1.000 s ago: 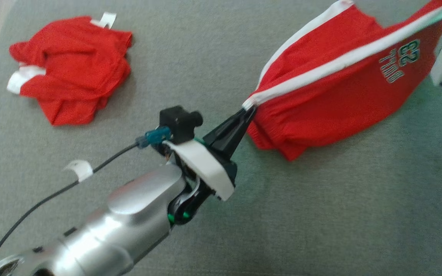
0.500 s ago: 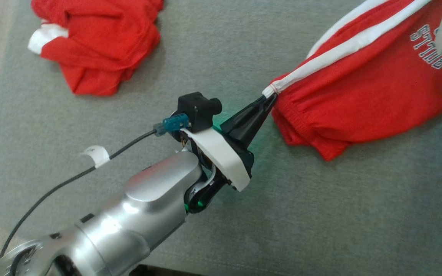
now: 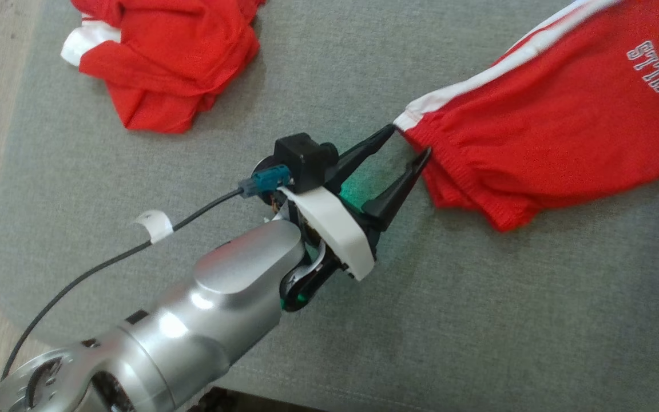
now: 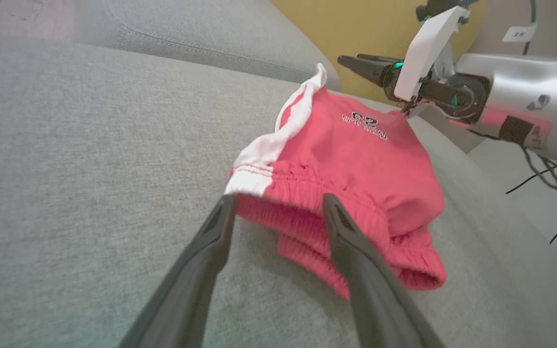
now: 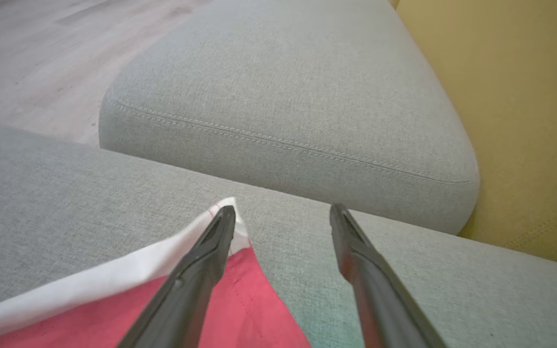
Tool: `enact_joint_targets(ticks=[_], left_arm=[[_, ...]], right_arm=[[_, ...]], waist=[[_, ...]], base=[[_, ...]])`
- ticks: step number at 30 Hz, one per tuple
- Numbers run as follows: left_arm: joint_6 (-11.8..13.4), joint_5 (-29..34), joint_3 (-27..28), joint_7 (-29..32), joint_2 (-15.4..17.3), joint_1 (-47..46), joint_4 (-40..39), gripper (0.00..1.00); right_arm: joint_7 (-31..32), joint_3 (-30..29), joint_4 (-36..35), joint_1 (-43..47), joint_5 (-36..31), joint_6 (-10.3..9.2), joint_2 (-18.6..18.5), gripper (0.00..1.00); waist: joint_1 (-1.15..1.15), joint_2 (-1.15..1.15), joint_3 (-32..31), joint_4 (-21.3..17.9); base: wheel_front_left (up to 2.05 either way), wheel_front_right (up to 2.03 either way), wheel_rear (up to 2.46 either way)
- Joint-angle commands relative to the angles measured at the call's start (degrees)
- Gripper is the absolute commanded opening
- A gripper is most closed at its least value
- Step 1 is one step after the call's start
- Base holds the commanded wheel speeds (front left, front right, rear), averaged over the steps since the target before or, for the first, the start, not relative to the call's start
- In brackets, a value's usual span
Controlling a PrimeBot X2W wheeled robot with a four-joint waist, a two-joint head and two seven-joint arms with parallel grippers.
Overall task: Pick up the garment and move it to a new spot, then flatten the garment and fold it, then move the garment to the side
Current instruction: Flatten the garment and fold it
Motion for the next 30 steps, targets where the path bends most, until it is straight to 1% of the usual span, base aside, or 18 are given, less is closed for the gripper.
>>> enact_joint_targets(ticks=[1,5,7,9,11,13,14,16,19,22,25,28,30], left_arm=[[-0.3,1.0,0.6,-0.8,0.9,-1.4,-0.3,1.00],[-0.2,1.6,1.2,-1.8,1.5,-0.1,1.7,1.00],[-0.1,1.4,1.9,-2.0,1.9,0.5,2.0,1.00],[0.8,1.1,4.4,-2.5,3.1,1.4,2.5,1.00],[2.5,2.5,7.4,-2.7,4.7,2.4,2.2,1.00],[4.5,5.2,12.5,-2.8,6.4,4.0,-0.1,1.00],[6.9,9.6,17.6,-2.8,8.4,6.6,-3.0,1.00],[9.7,15.5,21.9,-2.8,10.3,9.4,-6.4,1.00],[13.6,22.8,28.2,-2.8,11.8,14.5,-11.5,1.00],[15.5,27.6,33.9,-2.8,12.0,20.1,-15.4,1.00],[16.1,30.5,38.5,-2.8,11.3,25.6,-17.8,1.00],[15.6,32.5,42.5,-2.8,10.2,30.5,-19.3,1.00],[15.3,34.0,44.6,-2.8,9.3,33.4,-19.9,1.00]], right_arm=[[-1.5,-0.7,-1.0,-2.1,-0.5,-0.05,1.2,1.00],[-4.7,-3.7,0.4,-1.5,-0.8,-0.05,2.6,1.00],[-5.2,-4.8,1.0,-1.3,-0.3,-0.05,3.2,1.00],[-7.0,-5.9,1.9,-0.8,0.6,-0.05,4.8,1.00],[-9.5,-5.8,2.1,-0.3,1.4,-0.05,6.6,1.00],[-11.6,-4.8,1.8,0.3,2.8,-0.05,8.5,1.00],[-12.7,-2.8,0.7,1.6,4.8,-0.05,10.7,1.00],[-13.2,0.2,-1.4,3.8,7.3,-0.05,12.4,1.00],[-13.3,4.1,-9.4,9.3,13.5,-0.05,14.2,1.00],[-13.3,8.2,-18.5,17.5,19.1,-0.05,14.9,1.00],[-13.3,10.6,-27.3,26.5,23.0,-0.05,15.3,1.00],[-13.3,11.0,-35.1,35.4,24.8,-0.05,16.0,1.00],[-13.3,11.2,-39.3,40.9,24.8,-0.05,16.5,1.00]], waist=[[0.00,0.00,-0.7,-0.5],[0.00,0.00,-3.4,-1.6],[0.00,0.00,-4.2,-2.0],[0.00,0.00,-6.3,-3.2],[0.00,0.00,-8.5,-4.3],[0.00,0.00,-10.5,-5.6],[0.00,0.00,-12.5,-7.1],[0.00,0.00,-14.3,-8.5],[0.00,0.00,-16.6,-10.3],[0.00,0.00,-18.7,-11.8],[0.00,0.00,-20.5,-13.1],[0.00,0.00,-21.5,-14.0],[0.00,0.00,-21.8,-14.4]], base=[[0.00,0.00,0.00],[0.00,0.00,0.00],[0.00,0.00,0.00],[0.00,0.00,0.00],[0.00,0.00,0.00],[0.00,0.00,0.00],[0.00,0.00,0.00],[0.00,0.00,0.00],[0.00,0.00,0.00],[0.00,0.00,0.00],[0.00,0.00,0.00],[0.00,0.00,0.00],[0.00,0.00,0.00]])
